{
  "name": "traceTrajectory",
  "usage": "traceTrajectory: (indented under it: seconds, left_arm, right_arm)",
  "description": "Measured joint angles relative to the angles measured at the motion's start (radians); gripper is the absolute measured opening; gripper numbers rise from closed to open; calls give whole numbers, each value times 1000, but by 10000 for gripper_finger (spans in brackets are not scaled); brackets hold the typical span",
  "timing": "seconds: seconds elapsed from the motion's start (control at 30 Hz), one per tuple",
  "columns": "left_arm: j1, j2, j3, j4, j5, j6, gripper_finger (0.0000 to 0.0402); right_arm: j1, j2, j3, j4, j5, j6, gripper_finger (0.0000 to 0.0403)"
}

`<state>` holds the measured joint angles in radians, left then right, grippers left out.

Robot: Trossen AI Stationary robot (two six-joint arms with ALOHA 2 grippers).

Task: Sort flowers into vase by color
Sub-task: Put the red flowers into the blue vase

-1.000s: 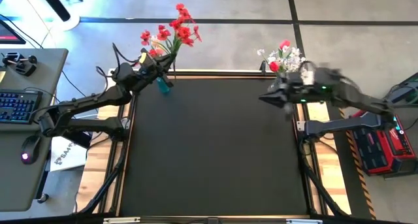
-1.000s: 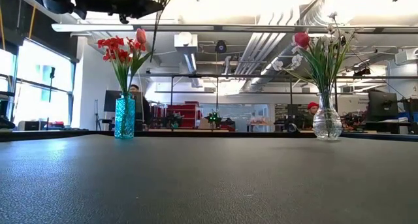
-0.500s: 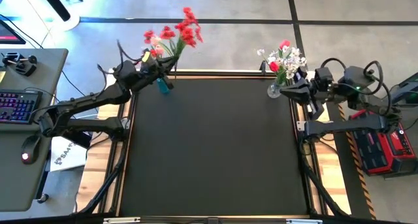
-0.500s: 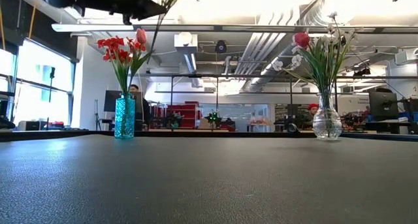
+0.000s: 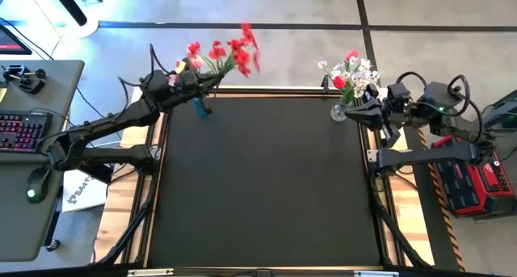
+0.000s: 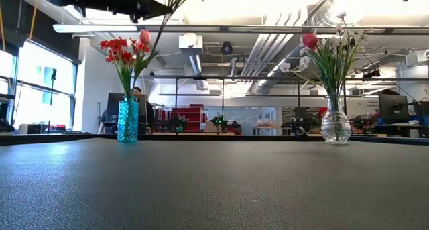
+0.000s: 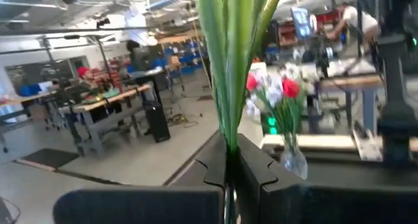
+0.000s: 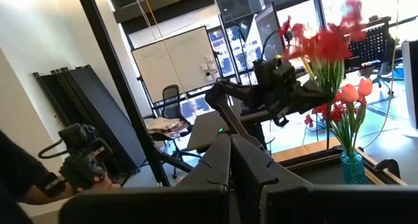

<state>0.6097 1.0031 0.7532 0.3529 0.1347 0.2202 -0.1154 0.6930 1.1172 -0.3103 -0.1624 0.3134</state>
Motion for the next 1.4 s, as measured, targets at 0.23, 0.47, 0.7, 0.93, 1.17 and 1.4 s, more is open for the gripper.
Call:
traceTrajectory:
  seconds: [0.23,0.47,0.7,0.93,1.17,1.4]
  left_arm:
    - [23,-6,-69,32,1,58,0]
    - [56,-12,-68,112,-11,197,0]
    - [127,-13,-118,134,-52,187,0]
    - [177,-53,-266,372,-102,73,0]
    - [177,-67,-299,387,-123,133,0]
    - [204,-63,-379,499,-121,149,0]
  right_arm:
    - [0,1,0,-1,-2,0,0]
    - [0,1,0,-3,-2,0,0]
    - [0,1,0,-3,-2,0,0]
    - [0,1,0,-4,-2,0,0]
    - [0,1,0,-6,-1,0,0]
    - [0,1,0,-7,-1,0,0]
